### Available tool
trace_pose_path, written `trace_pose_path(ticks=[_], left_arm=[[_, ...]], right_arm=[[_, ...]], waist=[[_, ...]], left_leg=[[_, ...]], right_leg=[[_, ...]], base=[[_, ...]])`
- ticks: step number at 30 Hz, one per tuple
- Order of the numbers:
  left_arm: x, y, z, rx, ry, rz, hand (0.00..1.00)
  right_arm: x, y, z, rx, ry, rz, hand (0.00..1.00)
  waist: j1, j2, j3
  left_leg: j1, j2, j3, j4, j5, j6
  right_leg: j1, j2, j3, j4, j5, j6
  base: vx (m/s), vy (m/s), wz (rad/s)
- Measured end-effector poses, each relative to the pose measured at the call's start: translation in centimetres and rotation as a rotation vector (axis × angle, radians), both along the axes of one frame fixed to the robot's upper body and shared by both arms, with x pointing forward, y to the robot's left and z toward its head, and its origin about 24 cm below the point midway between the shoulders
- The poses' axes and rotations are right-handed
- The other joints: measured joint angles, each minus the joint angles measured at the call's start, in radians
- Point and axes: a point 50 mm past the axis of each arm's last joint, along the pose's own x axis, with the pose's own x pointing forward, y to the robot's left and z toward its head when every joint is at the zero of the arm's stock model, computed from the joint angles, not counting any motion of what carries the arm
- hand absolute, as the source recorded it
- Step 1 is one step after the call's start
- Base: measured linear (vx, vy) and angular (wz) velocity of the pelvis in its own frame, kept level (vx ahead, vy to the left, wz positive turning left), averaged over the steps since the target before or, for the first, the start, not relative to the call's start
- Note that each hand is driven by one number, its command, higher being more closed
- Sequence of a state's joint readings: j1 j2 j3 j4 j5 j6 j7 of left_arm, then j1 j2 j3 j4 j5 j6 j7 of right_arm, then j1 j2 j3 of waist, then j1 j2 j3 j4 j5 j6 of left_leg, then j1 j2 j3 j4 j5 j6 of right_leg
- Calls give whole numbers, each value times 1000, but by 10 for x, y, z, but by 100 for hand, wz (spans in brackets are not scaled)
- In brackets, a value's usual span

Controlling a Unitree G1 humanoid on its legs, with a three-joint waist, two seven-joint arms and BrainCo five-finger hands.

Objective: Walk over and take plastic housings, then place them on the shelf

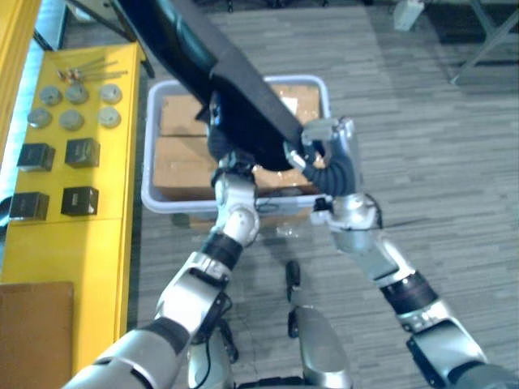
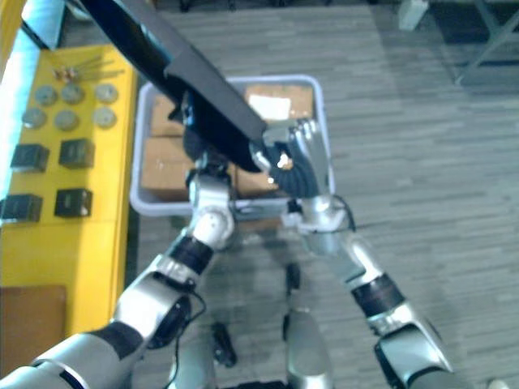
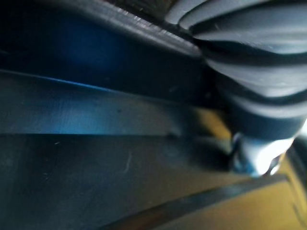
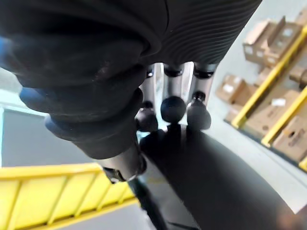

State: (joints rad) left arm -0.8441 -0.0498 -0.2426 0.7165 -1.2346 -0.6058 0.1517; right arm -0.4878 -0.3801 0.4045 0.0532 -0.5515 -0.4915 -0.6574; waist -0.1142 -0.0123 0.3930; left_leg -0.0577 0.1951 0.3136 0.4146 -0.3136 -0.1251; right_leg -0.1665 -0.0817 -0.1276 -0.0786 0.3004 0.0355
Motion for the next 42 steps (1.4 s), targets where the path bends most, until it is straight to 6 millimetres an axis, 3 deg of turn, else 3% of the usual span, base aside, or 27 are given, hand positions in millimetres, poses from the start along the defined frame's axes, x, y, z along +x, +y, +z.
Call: trace_pose_path(ticks=[4,7,10,12,18,19,22,25,27,30,33,36,42], left_arm=[[-8,1,-13,143,48,43,100],[-9,2,-13,278,100,108,100],[-10,15,-23,367,182,201,100],[-9,31,-32,413,260,286,100],[-19,84,-55,532,436,552,100],[-23,96,-59,590,474,628,100],[-30,106,-63,672,489,704,100],[-50,119,-70,797,481,818,100],[-69,123,-69,881,448,915,100],[-88,126,-74,1009,464,981,100],[-107,127,-79,1097,487,1006,100],[-121,124,-74,1160,450,1035,100],[-161,133,-67,1229,449,1120,100]], right_arm=[[-10,2,6,30,-36,83,0],[-27,-3,34,103,-192,123,0],[-28,-30,58,249,-204,110,0],[-23,-63,69,397,-130,101,0],[-30,-116,58,588,5,121,0],[-33,-132,47,634,52,108,0],[-39,-150,28,700,126,48,0],[-52,-169,-18,813,283,-67,0],[-65,-176,-71,917,486,-179,0],[-86,-180,-127,1047,705,-294,0],[-99,-173,-153,1119,804,-321,0],[-103,-162,-166,1174,845,-307,0],[-96,-138,-173,1185,893,-227,0]], waist=[[9,-4,-70],[21,-9,-98],[18,-30,-149],[13,-44,-175],[-8,-47,-189],[-11,-46,-191],[-13,-47,-204],[-18,-45,-240],[-19,-44,-255],[-16,-25,-271],[-16,0,-286],[-13,5,-289],[54,18,-297]], left_leg=[[33,-5,5,-40,12,-4],[81,-5,9,-73,20,-6],[112,-7,21,-103,25,-8],[124,-10,27,-117,29,-10],[156,-20,49,-162,47,-13],[165,-22,54,-170,49,-13],[170,-26,54,-181,53,-13],[179,-32,55,-201,61,-13],[179,-35,54,-199,61,-13],[178,-38,52,-199,61,-12],[176,-38,45,-206,63,-9],[167,-38,12,-214,70,-2],[153,-47,-61,-234,91,-8]], right_leg=[[17,0,-2,-1,-10,-2],[51,0,-3,-2,-19,1],[62,0,0,-2,-28,4],[64,-1,5,-2,-29,4],[65,-1,23,-2,-29,5],[68,-1,25,-2,-30,5],[68,-2,25,-3,-30,5],[69,-4,23,-3,-30,5],[72,-8,21,-3,-34,11],[73,-13,17,-3,-48,23],[73,-13,9,-3,-58,22],[81,-18,-21,-3,-65,21],[107,-33,-98,-11,-77,25]], base=[[18,19,1],[0,0,0],[6,29,-5],[14,45,-7],[18,37,-8],[7,37,-7],[-2,25,-2],[-4,26,1],[-32,35,3],[-49,17,3],[-32,-1,6],[-18,-9,32],[0,10,36]])
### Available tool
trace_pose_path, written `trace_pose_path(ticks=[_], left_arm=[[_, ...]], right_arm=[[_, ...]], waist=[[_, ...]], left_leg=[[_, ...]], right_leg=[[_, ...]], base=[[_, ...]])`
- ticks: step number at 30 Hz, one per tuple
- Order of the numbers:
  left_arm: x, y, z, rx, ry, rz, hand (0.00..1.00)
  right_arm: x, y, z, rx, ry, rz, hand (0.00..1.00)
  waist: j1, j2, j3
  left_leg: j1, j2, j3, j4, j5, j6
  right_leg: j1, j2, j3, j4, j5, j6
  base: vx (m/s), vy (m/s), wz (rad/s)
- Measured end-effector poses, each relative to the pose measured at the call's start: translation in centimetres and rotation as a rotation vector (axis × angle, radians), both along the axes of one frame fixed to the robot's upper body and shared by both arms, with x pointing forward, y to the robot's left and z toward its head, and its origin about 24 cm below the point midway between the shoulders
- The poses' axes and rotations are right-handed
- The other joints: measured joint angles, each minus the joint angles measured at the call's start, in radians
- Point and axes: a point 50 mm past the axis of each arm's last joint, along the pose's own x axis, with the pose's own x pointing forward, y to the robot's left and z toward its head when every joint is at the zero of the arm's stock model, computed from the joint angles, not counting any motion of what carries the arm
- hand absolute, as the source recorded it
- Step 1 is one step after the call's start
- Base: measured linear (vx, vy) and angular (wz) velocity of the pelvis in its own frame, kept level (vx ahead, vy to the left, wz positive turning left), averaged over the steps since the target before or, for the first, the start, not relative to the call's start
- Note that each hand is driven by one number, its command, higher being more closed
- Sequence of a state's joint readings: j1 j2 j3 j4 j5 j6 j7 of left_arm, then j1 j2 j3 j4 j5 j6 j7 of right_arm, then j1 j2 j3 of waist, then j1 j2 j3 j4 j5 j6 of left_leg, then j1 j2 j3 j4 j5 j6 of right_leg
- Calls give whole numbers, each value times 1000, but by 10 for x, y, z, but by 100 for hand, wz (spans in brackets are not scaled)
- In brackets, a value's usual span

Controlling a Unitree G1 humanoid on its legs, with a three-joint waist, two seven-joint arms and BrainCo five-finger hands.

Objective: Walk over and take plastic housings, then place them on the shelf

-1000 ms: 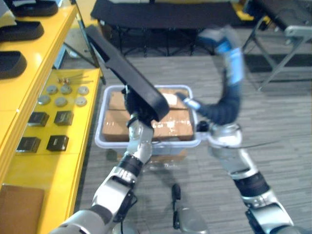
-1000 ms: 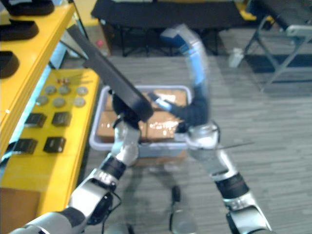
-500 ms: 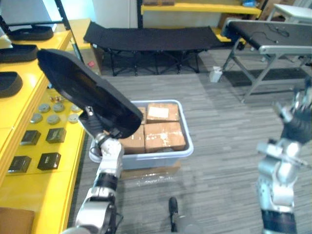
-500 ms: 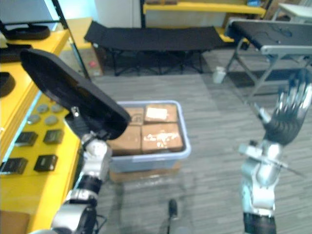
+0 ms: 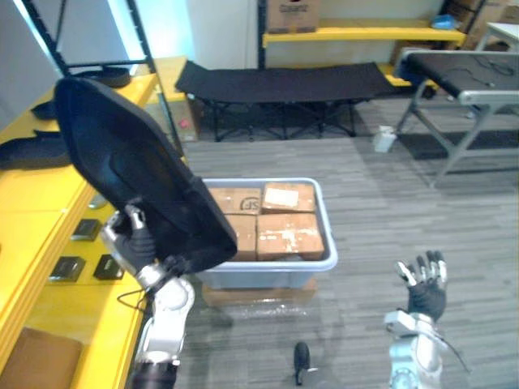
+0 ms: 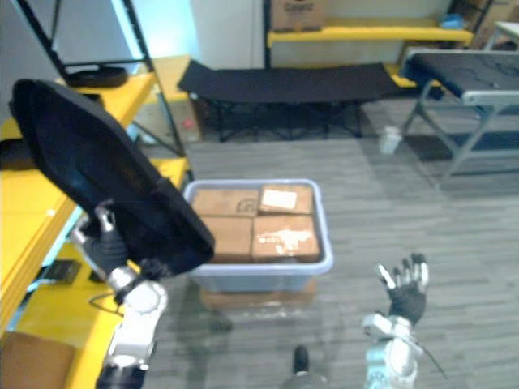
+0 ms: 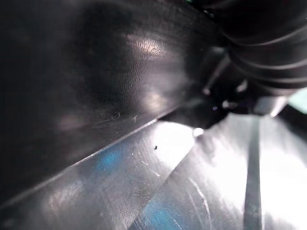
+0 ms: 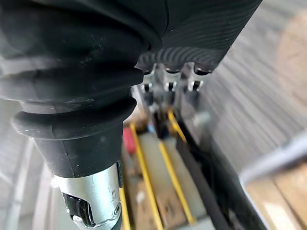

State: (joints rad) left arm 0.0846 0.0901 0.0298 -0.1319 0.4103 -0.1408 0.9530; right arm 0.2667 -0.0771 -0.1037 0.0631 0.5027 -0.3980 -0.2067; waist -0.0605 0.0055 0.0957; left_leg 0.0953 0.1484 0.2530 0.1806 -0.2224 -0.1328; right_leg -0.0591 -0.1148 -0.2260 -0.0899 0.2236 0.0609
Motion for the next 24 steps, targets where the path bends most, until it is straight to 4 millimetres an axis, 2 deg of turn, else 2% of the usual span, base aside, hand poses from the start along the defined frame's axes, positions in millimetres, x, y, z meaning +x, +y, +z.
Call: trace_pose_path(ticks=[7,10,12,14,17,18,20,24], left_arm=[[-24,25,7,44,27,124,100],[-38,37,19,64,-9,194,100],[-50,46,27,75,-41,255,100],[-57,50,29,67,-53,294,100],[-73,60,29,69,-49,327,100],[-77,62,30,63,-52,335,100],[-83,66,29,54,-63,350,100],[-91,71,26,48,-51,391,100]], right_arm=[[29,36,10,-21,-68,225,0],[43,57,16,-30,-105,352,0],[56,84,19,-36,-129,499,0],[64,103,22,-42,-148,605,0],[69,136,27,-44,-179,787,0],[70,143,29,-52,-185,820,0],[74,150,34,-57,-191,853,0],[78,150,35,-81,-171,864,0]], waist=[[55,5,-2],[94,2,-2],[133,-4,-2],[164,-7,-1],[219,-16,-1],[226,-20,-1],[243,-29,-4],[253,-33,-3]], left_leg=[[-19,-23,-95,-3,10,12],[-34,-42,-146,-5,17,23],[-52,-55,-194,-4,24,32],[-63,-66,-226,-6,31,38],[-65,-78,-263,-13,35,43],[-67,-81,-277,-16,37,45],[-82,-85,-300,-17,41,46],[-81,-81,-299,-18,44,45]], right_leg=[[41,-28,-91,0,-11,12],[60,-50,-140,0,-15,17],[73,-64,-190,1,-16,18],[86,-75,-226,2,-16,18],[110,-88,-269,-1,-27,33],[116,-91,-283,-1,-31,37],[117,-93,-301,3,-36,35],[116,-91,-303,8,-41,36]], base=[[30,29,40],[18,40,51],[8,29,58],[-1,20,58],[11,23,42],[21,7,36],[15,-2,33],[26,2,4]])
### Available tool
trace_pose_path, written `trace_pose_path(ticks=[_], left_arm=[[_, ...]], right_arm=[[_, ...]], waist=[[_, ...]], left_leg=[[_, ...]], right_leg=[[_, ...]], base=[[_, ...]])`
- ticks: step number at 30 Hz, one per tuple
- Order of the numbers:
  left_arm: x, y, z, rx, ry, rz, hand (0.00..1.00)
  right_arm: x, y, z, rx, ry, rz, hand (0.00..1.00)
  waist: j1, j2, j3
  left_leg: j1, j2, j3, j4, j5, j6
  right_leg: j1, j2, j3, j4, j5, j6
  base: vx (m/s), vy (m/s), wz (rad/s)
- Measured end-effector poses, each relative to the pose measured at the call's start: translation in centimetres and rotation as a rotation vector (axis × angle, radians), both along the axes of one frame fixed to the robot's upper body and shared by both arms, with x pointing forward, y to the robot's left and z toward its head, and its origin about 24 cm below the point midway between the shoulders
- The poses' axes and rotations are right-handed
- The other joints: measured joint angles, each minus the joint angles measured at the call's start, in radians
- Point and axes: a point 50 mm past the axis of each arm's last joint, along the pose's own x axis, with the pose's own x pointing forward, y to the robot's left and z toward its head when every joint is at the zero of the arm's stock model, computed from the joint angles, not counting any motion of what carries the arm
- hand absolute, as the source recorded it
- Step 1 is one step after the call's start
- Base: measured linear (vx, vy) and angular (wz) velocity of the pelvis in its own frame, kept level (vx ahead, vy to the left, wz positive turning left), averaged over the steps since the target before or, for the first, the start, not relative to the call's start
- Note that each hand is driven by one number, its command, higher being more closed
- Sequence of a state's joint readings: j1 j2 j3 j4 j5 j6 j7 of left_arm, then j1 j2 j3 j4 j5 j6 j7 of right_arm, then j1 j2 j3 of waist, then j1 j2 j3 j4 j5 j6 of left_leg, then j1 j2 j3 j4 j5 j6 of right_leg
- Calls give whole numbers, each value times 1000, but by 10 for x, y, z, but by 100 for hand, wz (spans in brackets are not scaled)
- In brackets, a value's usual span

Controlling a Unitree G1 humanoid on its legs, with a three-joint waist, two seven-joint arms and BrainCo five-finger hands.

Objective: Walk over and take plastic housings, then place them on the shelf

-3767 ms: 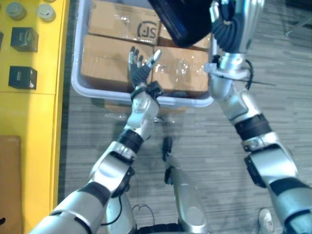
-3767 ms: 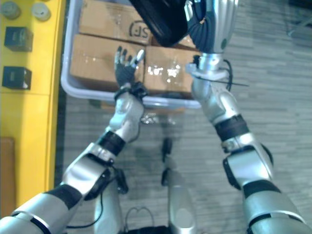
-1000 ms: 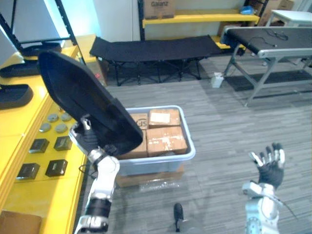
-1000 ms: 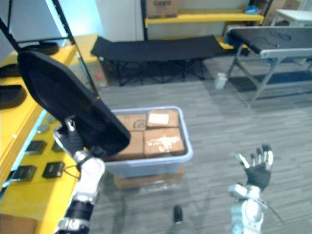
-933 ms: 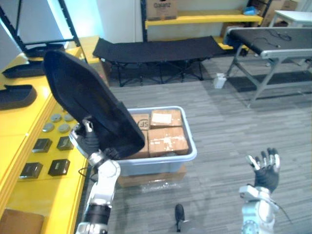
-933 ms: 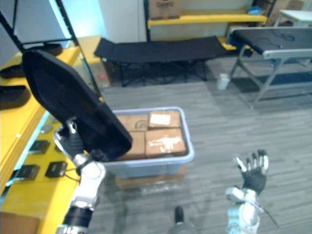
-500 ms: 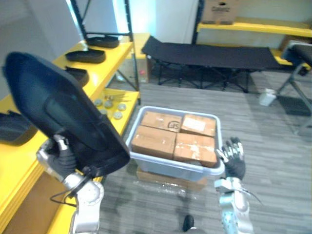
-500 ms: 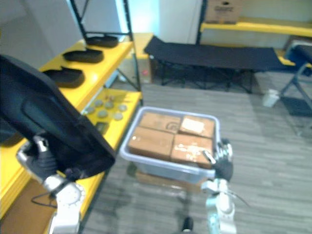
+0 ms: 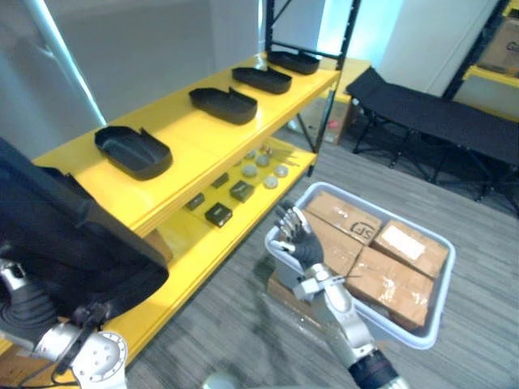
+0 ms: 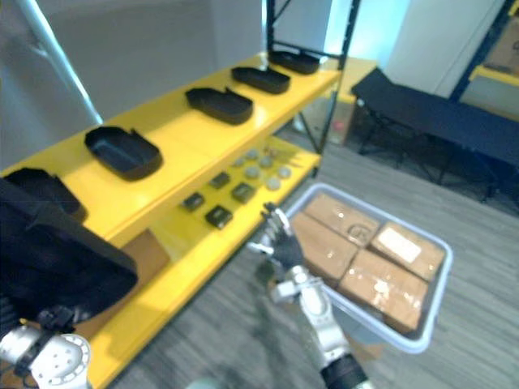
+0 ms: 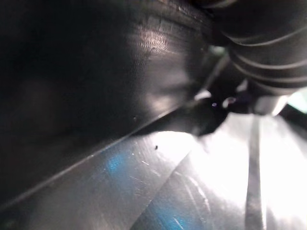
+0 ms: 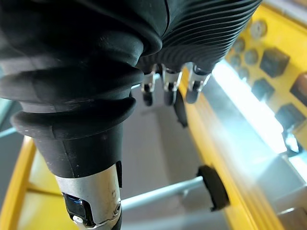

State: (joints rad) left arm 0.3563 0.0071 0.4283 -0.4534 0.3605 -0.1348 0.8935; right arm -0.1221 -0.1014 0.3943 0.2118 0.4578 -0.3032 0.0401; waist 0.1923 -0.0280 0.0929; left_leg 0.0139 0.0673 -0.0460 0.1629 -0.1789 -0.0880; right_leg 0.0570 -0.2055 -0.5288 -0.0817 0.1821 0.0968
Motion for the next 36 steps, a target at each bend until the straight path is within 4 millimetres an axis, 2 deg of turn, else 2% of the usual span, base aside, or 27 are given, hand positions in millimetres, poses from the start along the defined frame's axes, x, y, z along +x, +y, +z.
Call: trace_pose_path(ticks=[4,7,8,9,12,16,17,18,19,20,22,23,24,26,28,31,34,35,36], left_arm=[[-2,0,-3,-28,-7,20,100],[2,-2,-2,-36,-25,6,100],[3,-3,-1,-50,-59,-17,100],[1,-3,0,-50,-80,-25,100],[-8,-1,-3,-49,-70,-16,100],[-8,-1,1,-5,-64,-31,100],[-4,-2,4,30,-56,-72,100],[4,-5,10,67,-55,-141,100],[10,-7,14,95,-50,-184,100],[21,-13,22,166,-47,-271,100],[36,-24,34,275,-49,-391,100],[45,-30,39,324,-46,-462,100],[49,-32,40,344,-40,-485,100],[54,-35,37,353,3,-523,100],[53,-33,32,351,48,-527,100],[56,-35,29,354,76,-556,100],[61,-41,21,335,119,-600,100],[62,-42,18,321,133,-599,100],[63,-41,14,306,155,-597,100]], right_arm=[[0,-3,-4,-24,23,10,0],[-5,-16,-12,-50,54,-37,0],[-10,-25,-19,-88,74,-69,0],[-13,-30,-23,-129,86,-82,0],[-14,-35,-25,-161,84,-91,0],[-14,-35,-19,-118,39,-94,0],[-14,-38,-18,-110,32,-107,0],[-14,-41,-17,-103,19,-122,0],[-14,-43,-17,-94,12,-131,0],[-15,-47,-16,-82,1,-146,0],[-16,-52,-10,-70,-36,-159,0],[-15,-54,-6,-67,-61,-154,0],[-14,-54,-5,-63,-67,-152,0],[-10,-50,-1,-72,-90,-116,0],[-4,-47,7,-77,-126,-86,0],[4,-48,15,-91,-163,-77,0],[2,-51,12,-108,-153,-62,0],[-1,-53,8,-106,-137,-60,0],[-5,-54,3,-107,-118,-55,0]], waist=[[-2,0,1],[-22,-5,10],[-26,-9,17],[-24,-11,22],[16,-7,33],[9,-15,41],[-3,-18,43],[-18,-17,47],[-25,-17,49],[-45,-20,48],[-54,-29,47],[-65,-29,48],[-69,-24,51],[-56,-4,73],[-42,3,96],[-43,17,123],[-65,31,143],[-75,29,150],[-80,36,158]], left_leg=[[-13,10,-10,5,1,-1],[-47,8,16,25,28,4],[-50,13,74,19,43,9],[-49,14,106,9,54,9],[-49,3,98,-2,55,10],[-45,-18,74,-17,62,21],[-52,-33,39,-19,69,28],[-54,-48,-6,-21,81,30],[-56,-59,-33,-21,88,32],[-63,-81,-88,-23,102,37],[-77,-106,-147,-22,125,36],[-104,-118,-171,-13,140,34],[-113,-118,-169,-12,146,30],[-117,-97,-164,2,150,24],[-116,-74,-124,34,148,23],[-116,-36,-89,62,138,7],[-101,-5,-41,56,126,-11],[-100,0,-24,56,126,-12],[-87,10,-12,57,121,-12]], right_leg=[[7,10,-30,0,-16,-6],[50,-2,-131,1,-32,6],[81,-11,-188,1,-40,16],[100,-17,-224,1,-45,24],[104,-36,-243,36,-69,24],[102,-80,-263,122,-120,27],[102,-90,-247,154,-154,13],[102,-88,-172,185,-215,-32],[102,-83,-126,198,-248,-44],[104,-66,-34,221,-301,-69],[103,-49,101,249,-358,-120],[104,-45,156,257,-370,-113],[105,-42,162,263,-368,-104],[117,-21,157,264,-340,-58],[126,-5,159,263,-334,-47],[127,19,183,260,-329,-40],[122,41,207,259,-337,-34],[116,40,213,267,-351,-14],[111,40,231,282,-358,-14]], base=[[10,-10,13],[15,-8,101],[28,20,136],[20,26,118],[14,80,36],[42,104,38],[33,59,79],[45,66,104],[41,-10,141],[22,-33,130],[41,-54,153],[36,-47,145],[-16,-31,115],[-56,-45,39],[-85,-41,-17],[-136,-29,-35],[-171,-21,-37],[-185,-7,-29],[-176,2,-34]])
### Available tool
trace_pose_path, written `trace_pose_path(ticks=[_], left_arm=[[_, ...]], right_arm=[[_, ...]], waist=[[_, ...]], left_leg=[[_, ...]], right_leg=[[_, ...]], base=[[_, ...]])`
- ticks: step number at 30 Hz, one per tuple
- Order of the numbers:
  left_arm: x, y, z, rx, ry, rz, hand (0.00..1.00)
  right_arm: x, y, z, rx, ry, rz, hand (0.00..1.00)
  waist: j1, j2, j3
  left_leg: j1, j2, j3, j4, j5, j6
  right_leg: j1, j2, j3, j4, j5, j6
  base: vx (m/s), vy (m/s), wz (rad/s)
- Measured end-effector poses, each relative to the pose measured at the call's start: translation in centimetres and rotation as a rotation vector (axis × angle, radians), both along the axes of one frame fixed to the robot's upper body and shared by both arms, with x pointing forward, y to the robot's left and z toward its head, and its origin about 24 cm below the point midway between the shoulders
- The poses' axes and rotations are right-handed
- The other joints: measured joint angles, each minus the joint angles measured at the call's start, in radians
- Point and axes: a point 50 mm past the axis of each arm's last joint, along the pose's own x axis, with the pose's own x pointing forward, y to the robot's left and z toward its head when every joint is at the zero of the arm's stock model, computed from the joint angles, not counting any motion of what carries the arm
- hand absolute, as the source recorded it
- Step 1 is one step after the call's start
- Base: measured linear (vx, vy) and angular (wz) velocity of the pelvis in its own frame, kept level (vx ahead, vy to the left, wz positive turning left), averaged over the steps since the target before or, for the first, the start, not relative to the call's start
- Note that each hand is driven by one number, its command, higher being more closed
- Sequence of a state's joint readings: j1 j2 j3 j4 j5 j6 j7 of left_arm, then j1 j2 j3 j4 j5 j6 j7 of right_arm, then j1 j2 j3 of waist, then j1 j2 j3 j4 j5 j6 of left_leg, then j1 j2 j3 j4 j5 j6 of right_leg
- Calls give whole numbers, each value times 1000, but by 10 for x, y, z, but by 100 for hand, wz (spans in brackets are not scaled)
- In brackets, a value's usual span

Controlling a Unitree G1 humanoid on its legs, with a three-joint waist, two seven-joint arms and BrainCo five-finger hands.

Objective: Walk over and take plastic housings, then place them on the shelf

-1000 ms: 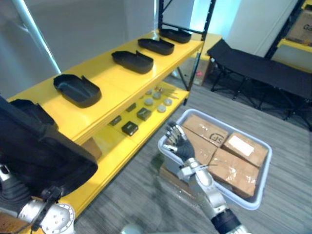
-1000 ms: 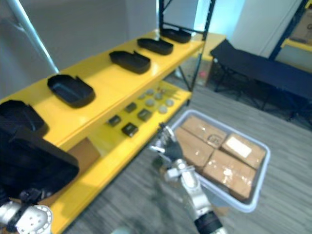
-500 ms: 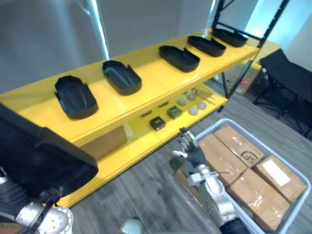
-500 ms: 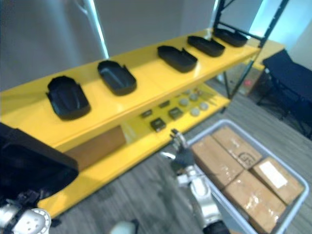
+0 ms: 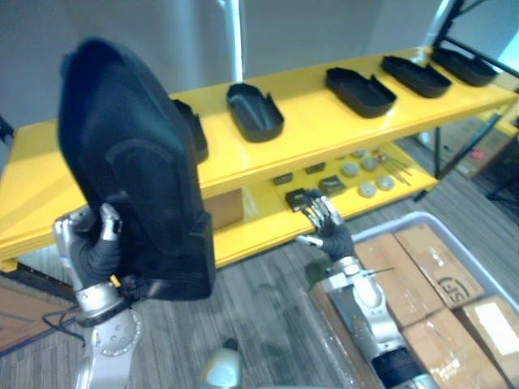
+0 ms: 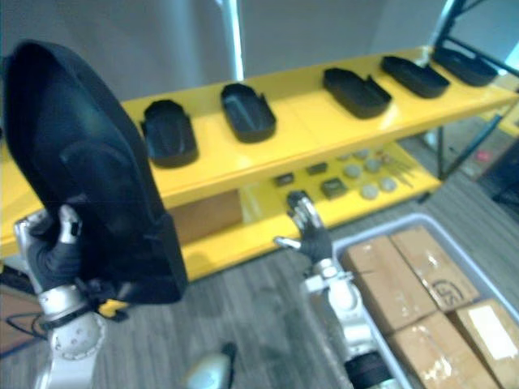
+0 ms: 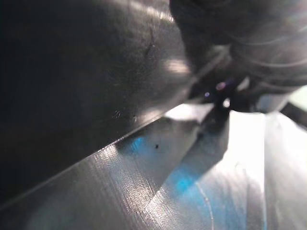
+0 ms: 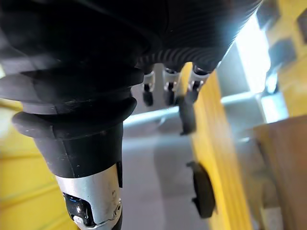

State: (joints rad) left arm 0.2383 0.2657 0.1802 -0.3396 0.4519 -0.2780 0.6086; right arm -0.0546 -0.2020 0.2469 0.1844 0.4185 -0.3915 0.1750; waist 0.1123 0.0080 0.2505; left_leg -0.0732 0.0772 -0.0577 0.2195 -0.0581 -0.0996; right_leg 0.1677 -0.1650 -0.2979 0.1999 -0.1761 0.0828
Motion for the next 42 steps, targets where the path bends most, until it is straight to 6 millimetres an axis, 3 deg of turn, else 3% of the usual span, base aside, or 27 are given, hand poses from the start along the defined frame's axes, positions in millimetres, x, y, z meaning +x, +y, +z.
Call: trace_pose_path(ticks=[3,7,9,12,14,17,18,20,21,22,24,25,26,27,29,30,31,35,39,42], left_arm=[[-1,3,-6,-15,35,24,100],[-5,1,-13,-45,46,48,100],[-7,0,-13,-31,48,57,100],[-8,0,-9,-27,28,53,100],[-9,1,-3,-18,-5,55,100],[-9,5,5,27,-24,48,100],[-6,5,9,39,-36,41,100],[0,5,16,31,-69,36,100],[8,5,22,3,-97,32,100],[11,6,23,-7,-105,34,100],[24,10,20,-39,-83,67,100],[26,10,18,-43,-71,73,100],[27,9,11,-79,-43,88,100],[25,4,2,-119,-15,92,100],[22,-3,-7,-160,8,84,100],[22,-6,-9,-185,8,86,100],[22,-8,-9,-197,4,86,100],[22,-25,-2,-213,-32,9,100],[22,-29,0,-199,-29,-22,100],[21,-26,-1,-193,-18,-10,100]], right_arm=[[-10,-3,-10,-2,38,3,0],[-12,-3,-10,24,25,-35,0],[-11,-6,-2,64,-15,-103,0],[-14,-20,6,113,-57,-267,0],[-15,-28,14,121,-99,-318,0],[-16,-41,21,137,-141,-375,0],[-17,-43,25,134,-165,-368,0],[-16,-42,39,130,-236,-324,0],[-16,-41,52,138,-294,-276,0],[-15,-40,57,143,-321,-248,0],[-13,-31,68,166,-371,-128,0],[-14,-28,70,182,-374,-97,0],[-12,-21,71,193,-371,-15,0],[-12,-15,70,189,-363,51,0],[-10,1,70,179,-339,175,0],[-9,14,70,182,-327,249,0],[-9,22,71,184,-321,282,0],[-8,59,78,201,-310,430,0],[-4,82,74,224,-266,480,0],[-6,96,64,236,-211,510,0]], waist=[[-20,4,2],[-19,4,1],[-16,-6,-2],[-14,-42,-27],[-17,-48,-30],[-30,-58,-24],[-47,-51,-23],[-52,-54,-28],[-60,-52,-28],[-61,-49,-26],[-73,-54,-29],[-79,-63,-34],[-84,-50,-43],[-79,-4,-57],[-72,41,-75],[-70,49,-80],[-69,49,-80],[-54,47,-89],[-10,47,-97],[-5,34,-113]], left_leg=[[4,5,22,0,-2,-1],[-7,0,51,2,-1,4],[-21,-20,61,8,-5,13],[-31,-84,68,44,-57,61],[-28,-97,66,75,-91,75],[62,-100,56,51,-120,99],[92,-85,38,45,-121,100],[112,-58,37,25,-118,92],[104,-38,35,27,-118,84],[103,-26,33,27,-124,73],[105,-8,12,36,-150,32],[107,-11,1,35,-160,16],[106,7,-25,36,-180,-12],[90,48,-43,31,-176,-19],[71,86,-55,6,-147,-48],[72,94,-41,-32,-105,-56],[73,95,-23,-46,-85,-54],[53,94,226,-91,3,6],[53,48,189,-184,60,6],[62,13,162,-235,88,15]], right_leg=[[-31,-10,24,47,-26,16],[-52,-29,28,58,-30,21],[-65,-55,26,71,-39,35],[-41,-106,23,83,-61,30],[-149,-154,48,341,-41,0],[-273,-192,127,641,87,-33],[-285,-177,130,656,40,-42],[-310,-130,133,505,-10,-34],[-315,-91,139,331,-11,-30],[-321,-72,146,261,-6,-24],[-316,-31,195,82,79,0],[-308,-32,199,72,121,3],[-298,-20,177,73,155,43],[-274,16,137,32,158,28],[-240,48,70,-33,172,7],[-210,47,24,-57,170,3],[-193,43,-5,-67,168,-1],[-85,9,-203,-109,160,-10],[-49,-12,-282,-138,158,-8],[-37,-33,-304,-146,155,-4]], base=[[-180,6,-19],[-38,34,-4],[50,82,12],[186,128,17],[246,103,12],[277,64,6],[294,-16,25],[260,-74,19],[233,-119,10],[209,-155,7],[200,-215,22],[185,-317,58],[218,-371,60],[220,-346,59],[192,-220,77],[158,-159,104],[125,-138,125],[82,-67,139],[43,39,92],[12,62,44]])
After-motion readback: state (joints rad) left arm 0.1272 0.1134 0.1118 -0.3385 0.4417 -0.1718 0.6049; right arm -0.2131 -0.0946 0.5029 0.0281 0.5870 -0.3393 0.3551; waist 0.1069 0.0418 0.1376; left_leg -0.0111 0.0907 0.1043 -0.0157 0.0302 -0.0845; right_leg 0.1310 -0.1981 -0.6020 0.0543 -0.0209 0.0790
